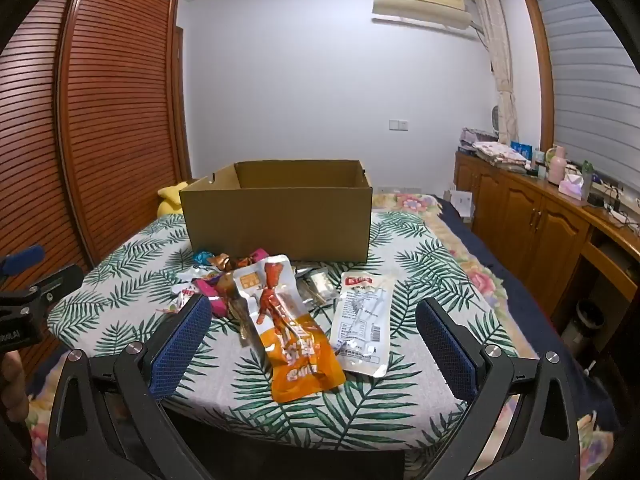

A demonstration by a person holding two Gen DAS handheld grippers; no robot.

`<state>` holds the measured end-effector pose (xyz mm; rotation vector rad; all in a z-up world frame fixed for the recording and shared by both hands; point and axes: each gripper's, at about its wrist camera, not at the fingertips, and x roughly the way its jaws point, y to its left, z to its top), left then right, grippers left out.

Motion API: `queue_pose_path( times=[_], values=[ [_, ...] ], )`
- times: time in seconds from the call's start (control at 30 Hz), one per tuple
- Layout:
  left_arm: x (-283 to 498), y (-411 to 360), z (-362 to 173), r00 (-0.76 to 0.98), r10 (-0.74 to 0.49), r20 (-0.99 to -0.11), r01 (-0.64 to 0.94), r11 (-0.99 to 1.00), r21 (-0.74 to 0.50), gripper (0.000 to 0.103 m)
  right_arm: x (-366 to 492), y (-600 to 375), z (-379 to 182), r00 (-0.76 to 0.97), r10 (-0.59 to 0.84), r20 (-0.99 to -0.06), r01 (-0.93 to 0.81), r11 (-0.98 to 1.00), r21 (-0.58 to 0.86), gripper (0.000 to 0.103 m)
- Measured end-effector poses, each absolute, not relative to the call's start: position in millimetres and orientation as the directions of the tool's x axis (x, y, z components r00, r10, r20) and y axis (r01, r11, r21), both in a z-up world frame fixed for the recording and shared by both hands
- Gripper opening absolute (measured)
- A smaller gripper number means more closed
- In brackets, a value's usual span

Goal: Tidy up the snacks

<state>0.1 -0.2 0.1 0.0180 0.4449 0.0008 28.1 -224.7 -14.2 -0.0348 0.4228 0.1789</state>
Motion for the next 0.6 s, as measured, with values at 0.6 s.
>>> queue_pose_path(
  times=[0.6],
  values=[
    [0.1, -0.3, 0.1, 0.903, 0.005, -0.43, 0.004, 1.0, 0.018, 0.103, 29.5, -226.5, -15.8, 0.895, 0.16, -0.416, -0.178, 0.984, -0.003, 0.103]
  ],
)
